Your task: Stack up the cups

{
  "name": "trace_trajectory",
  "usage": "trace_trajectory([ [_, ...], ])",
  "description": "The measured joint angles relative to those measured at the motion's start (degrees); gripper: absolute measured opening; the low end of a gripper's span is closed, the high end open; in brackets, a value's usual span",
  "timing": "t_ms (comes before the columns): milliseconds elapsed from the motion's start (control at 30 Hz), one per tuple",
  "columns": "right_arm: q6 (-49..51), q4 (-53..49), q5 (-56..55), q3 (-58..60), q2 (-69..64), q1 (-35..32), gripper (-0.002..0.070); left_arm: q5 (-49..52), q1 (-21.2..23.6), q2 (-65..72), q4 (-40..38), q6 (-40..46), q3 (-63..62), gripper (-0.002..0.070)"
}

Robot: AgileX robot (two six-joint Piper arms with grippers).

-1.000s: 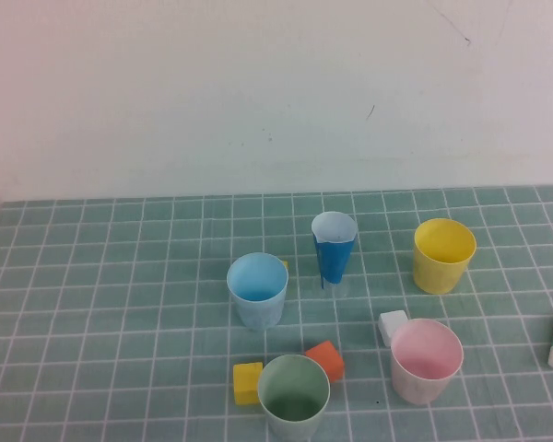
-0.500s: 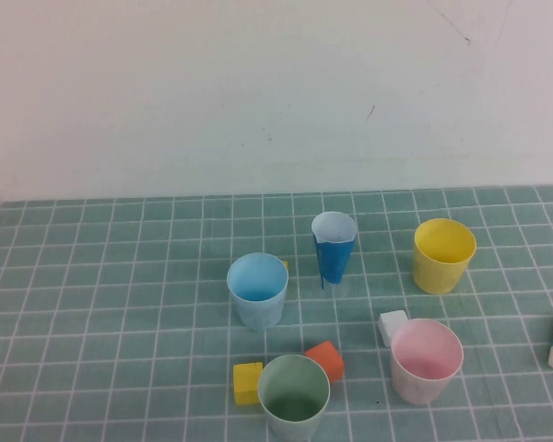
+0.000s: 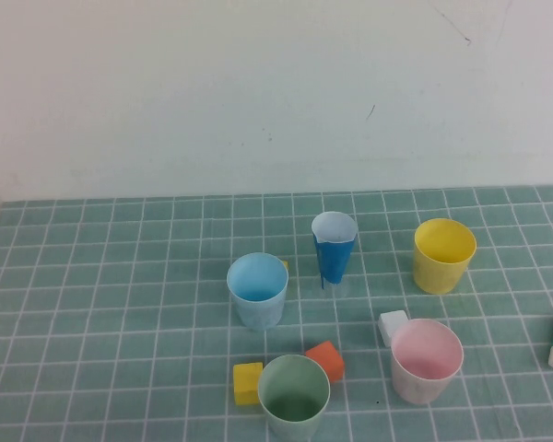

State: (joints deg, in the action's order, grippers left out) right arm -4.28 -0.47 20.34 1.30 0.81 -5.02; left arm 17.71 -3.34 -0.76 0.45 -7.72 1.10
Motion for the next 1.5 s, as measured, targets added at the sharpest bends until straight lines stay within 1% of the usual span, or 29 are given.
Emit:
trace_trajectory([
  [100, 0.00, -0.11, -1.30, 0.12, 0.00, 0.00, -0.0002, 0.00, 0.00, 0.00, 0.22, 0.00, 0.00, -0.0002],
  [167, 0.00, -0.11, -4.57, 0.35, 0.00, 0.00, -0.0001, -0.55, 0.00, 0.00, 0.92, 0.00, 0.00, -0.0002],
  [300, 0.00, -0.19, -18.34, 0.35, 0.00, 0.00, -0.0002, -5.01, 0.00, 0.00, 5.18, 0.00, 0.12, -0.0002],
  [433, 0.00, -0.19, -33.03, 0.35, 0.00, 0.00, -0.0001, -17.71, 0.00, 0.00, 6.42, -0.76, 0.12, -0.0002],
  [533, -1.04, -0.19, -41.93, 0.35, 0.00, 0.00, -0.0002, -27.46, 0.00, 0.00, 6.53, -1.96, 0.12, -0.0002],
  [700, -4.54, -0.02, -51.71, 0.35, 0.00, 0.00, -0.0002, -42.22, 0.00, 0.00, 6.76, -2.31, 0.12, -0.0002],
  [800, -5.40, 0.47, -55.25, 0.35, 0.00, 0.00, -0.0002, -47.68, 0.00, 0.00, 6.76, -2.54, 0.12, -0.0002],
  [867, -5.54, 0.47, -56.39, 0.35, 0.00, 0.00, -0.0002, -49.45, 0.00, 0.00, 6.76, -2.66, 0.12, -0.0002],
  [1033, -6.05, 0.47, -57.22, 0.35, 0.00, 0.00, -0.0002, -50.03, 0.00, 0.00, 3.77, -1.25, 0.12, -0.0002],
  [1100, -6.05, 0.47, -57.22, 0.35, 0.00, 0.00, -0.0002, -47.14, 0.00, 0.00, 1.59, -0.50, 0.12, -0.0002],
  [1167, -6.05, 0.47, -56.41, 0.35, 0.00, 0.00, -0.0002, -40.15, 0.00, 0.00, 0.00, -0.17, -0.94, -0.0002],
  [1200, -6.32, 0.47, -54.02, -0.26, 0.00, 0.00, -0.0002, -35.67, 0.00, 0.00, -1.01, -0.18, -2.34, -0.0002],
  [1300, -6.72, 0.11, -41.38, -5.50, 0.00, 0.00, -0.0002, -23.89, 0.00, 0.60, -2.54, 0.15, -8.48, -0.0002],
  [1367, -7.96, -0.02, -32.46, -10.09, -0.15, 0.00, -0.0002, -19.48, 0.00, 2.60, -2.25, 0.98, -12.19, -0.0002],
  [1400, -8.52, -0.02, -30.45, -11.89, -0.71, 0.00, -0.0002, -17.71, 0.00, 4.30, -1.99, 1.25, -14.02, -0.0002],
  [1500, -9.43, 0.47, -20.01, -18.18, -5.01, 0.00, -0.0002, -15.72, 0.00, 10.89, -1.50, 1.52, -18.63, -0.0002],
])
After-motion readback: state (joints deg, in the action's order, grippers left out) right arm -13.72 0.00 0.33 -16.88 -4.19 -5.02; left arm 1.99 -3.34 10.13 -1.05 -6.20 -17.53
